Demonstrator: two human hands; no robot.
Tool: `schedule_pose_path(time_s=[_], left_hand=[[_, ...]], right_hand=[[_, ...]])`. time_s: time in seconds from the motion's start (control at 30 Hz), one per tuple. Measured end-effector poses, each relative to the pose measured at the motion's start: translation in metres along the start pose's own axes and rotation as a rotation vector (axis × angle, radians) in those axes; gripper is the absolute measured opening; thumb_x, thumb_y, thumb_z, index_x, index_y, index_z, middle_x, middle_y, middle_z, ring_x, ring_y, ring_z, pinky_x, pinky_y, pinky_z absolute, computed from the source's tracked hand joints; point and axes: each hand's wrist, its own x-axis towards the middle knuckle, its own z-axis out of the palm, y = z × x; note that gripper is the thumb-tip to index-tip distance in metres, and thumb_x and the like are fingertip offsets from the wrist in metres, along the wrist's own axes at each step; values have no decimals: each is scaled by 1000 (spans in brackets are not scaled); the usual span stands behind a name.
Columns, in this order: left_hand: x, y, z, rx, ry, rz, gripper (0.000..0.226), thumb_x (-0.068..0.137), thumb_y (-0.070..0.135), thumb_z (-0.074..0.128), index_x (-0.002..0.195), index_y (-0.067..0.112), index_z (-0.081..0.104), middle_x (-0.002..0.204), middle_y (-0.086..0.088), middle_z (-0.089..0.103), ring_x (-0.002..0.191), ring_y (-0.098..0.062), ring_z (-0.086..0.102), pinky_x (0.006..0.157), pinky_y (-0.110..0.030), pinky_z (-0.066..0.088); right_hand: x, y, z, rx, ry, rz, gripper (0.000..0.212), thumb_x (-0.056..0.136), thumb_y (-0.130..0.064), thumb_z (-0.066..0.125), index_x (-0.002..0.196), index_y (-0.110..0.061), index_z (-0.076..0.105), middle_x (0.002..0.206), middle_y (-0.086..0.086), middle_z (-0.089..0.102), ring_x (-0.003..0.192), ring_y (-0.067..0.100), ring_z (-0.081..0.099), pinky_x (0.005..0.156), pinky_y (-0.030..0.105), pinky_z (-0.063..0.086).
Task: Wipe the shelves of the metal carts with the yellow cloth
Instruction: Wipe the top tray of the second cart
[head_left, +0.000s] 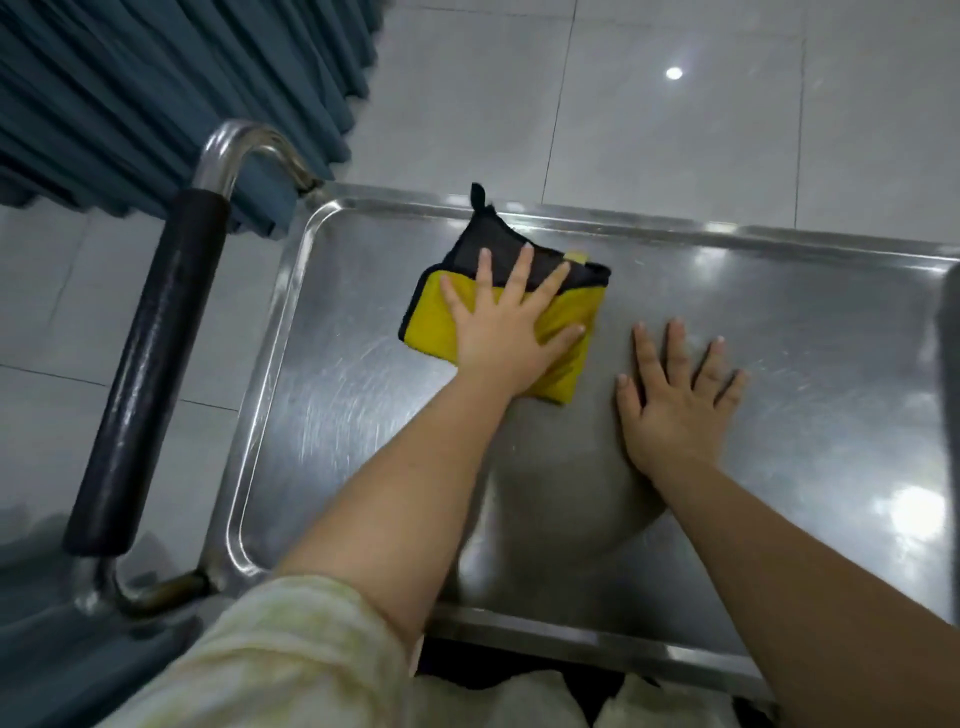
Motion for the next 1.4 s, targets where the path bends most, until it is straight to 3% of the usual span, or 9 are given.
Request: schedule_pose_path(time_s=[0.13,0.37,0.5,0.63,0.8,0.97,1.03,1.23,1.4], left_hand=[[-60,-123,8,26,91,133,72,84,84,21,150,55,16,163,14,11,152,-29,5,115,-67,3],[-53,-54,-4,-380,112,-1010,72,91,75,18,155,44,5,166,3,-5,149,-41,-9,105,-75,-9],[-43,23,7,-194,-3,-484,73,90,76,14,154,46,-3,165,2,-10,148,-43,-12,101,-77,-14],[-121,-24,26,87,-18,142,71,87,81,14,151,55,3,165,9,2,151,-35,-3,107,-76,-2],[-187,-153,37,24,30,-228,71,86,82,18,150,54,11,164,12,7,152,-27,2,113,-70,0],[-147,-73,29,-287,98,-921,74,89,78,17,155,46,3,166,6,-7,150,-38,-10,106,-77,-3],[-124,-11,32,-311,82,-839,74,90,76,20,155,44,4,166,2,-5,149,-42,-9,105,-79,0],[-202,49,56,-16,46,-9,72,87,80,28,152,51,17,165,6,13,150,-38,8,107,-76,4],[-247,-80,63,-46,31,-278,75,82,84,21,151,55,11,164,14,3,152,-27,0,113,-69,1]], right_hand=[[-9,-5,-3,2,-14,-31,60,98,-58,7,152,-43,-11,164,-4,-15,147,38,-20,115,61,-12],[-20,-14,-1,1,-18,-20,59,101,-52,18,154,-40,-4,165,-2,-10,147,42,-18,114,64,-11],[-4,-4,-6,15,-15,-16,58,101,-54,17,155,-43,-1,165,-5,-10,148,40,-15,115,63,-10],[-3,3,-7,7,3,-15,58,101,-55,15,155,-43,-2,165,-7,-10,148,38,-14,116,62,-10],[-10,-7,-3,6,19,-20,59,100,-53,16,155,-42,-2,165,-6,-10,148,40,-11,116,63,-9],[-16,-13,6,-5,54,-20,60,100,-52,15,156,-38,-1,165,-2,-8,148,44,-9,114,66,-6],[-14,-10,6,-9,74,-42,59,101,-51,17,156,-37,1,165,-1,-5,148,45,-8,114,67,-6],[-1,6,1,15,57,-56,58,102,-52,19,156,-40,4,165,-4,-5,148,41,-9,114,64,-9],[-11,1,3,42,67,-60,58,101,-53,21,156,-39,9,166,-4,-2,148,43,-8,114,66,-6]])
